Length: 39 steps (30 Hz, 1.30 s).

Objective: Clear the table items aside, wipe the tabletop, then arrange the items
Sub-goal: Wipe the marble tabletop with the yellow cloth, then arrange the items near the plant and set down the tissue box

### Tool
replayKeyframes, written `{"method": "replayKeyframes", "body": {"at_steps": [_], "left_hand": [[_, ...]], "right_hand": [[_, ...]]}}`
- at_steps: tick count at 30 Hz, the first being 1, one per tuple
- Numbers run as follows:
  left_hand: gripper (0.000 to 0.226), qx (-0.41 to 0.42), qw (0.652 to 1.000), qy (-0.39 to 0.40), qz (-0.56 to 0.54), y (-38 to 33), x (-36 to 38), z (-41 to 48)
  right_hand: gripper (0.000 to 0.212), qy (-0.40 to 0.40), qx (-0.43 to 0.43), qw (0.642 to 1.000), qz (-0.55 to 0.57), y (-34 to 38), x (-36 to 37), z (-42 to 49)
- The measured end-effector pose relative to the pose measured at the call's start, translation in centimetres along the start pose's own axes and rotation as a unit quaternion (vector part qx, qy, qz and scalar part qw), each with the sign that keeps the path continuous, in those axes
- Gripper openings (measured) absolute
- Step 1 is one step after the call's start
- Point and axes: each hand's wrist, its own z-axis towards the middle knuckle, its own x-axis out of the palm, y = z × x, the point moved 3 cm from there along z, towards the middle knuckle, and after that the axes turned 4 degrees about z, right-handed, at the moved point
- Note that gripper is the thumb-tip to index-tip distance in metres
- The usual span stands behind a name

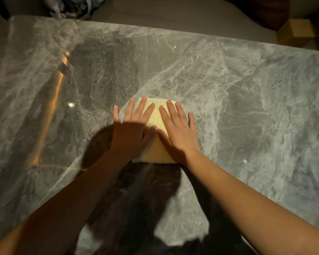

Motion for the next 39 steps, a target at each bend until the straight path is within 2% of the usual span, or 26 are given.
{"method": "replayKeyframes", "body": {"at_steps": [9, 13, 18, 22, 27, 39], "left_hand": [[0.062, -0.038, 0.998, 0.035, 0.041, -0.5, 0.0, 0.1], [0.068, -0.074, 0.996, 0.046, 0.023, -1.3, -0.1, -0.7], [0.066, -0.084, 0.995, 0.048, -0.037, -2.0, -0.1, -3.8], [0.060, -0.047, 0.997, 0.041, -0.046, -2.9, -1.3, -4.9], [0.061, 0.025, 0.999, -0.002, -0.040, -7.8, -5.3, -4.4], [0.065, 0.095, 0.992, -0.058, -0.058, -17.0, -13.7, -3.9]], "right_hand": [[0.063, -0.016, -0.010, 1.000, -0.004, 0.2, -0.1, -0.5], [0.064, 0.001, -0.007, 1.000, 0.006, 0.3, -0.3, -0.8], [0.065, -0.015, -0.021, 0.999, 0.021, -0.7, 0.0, -4.5], [0.064, -0.037, -0.002, 0.999, 0.027, -1.8, -0.1, -7.1], [0.062, -0.067, 0.012, 0.997, 0.028, -2.5, -2.2, -9.4], [0.063, -0.145, 0.018, 0.989, -0.036, -7.6, -13.4, -16.7]]}}
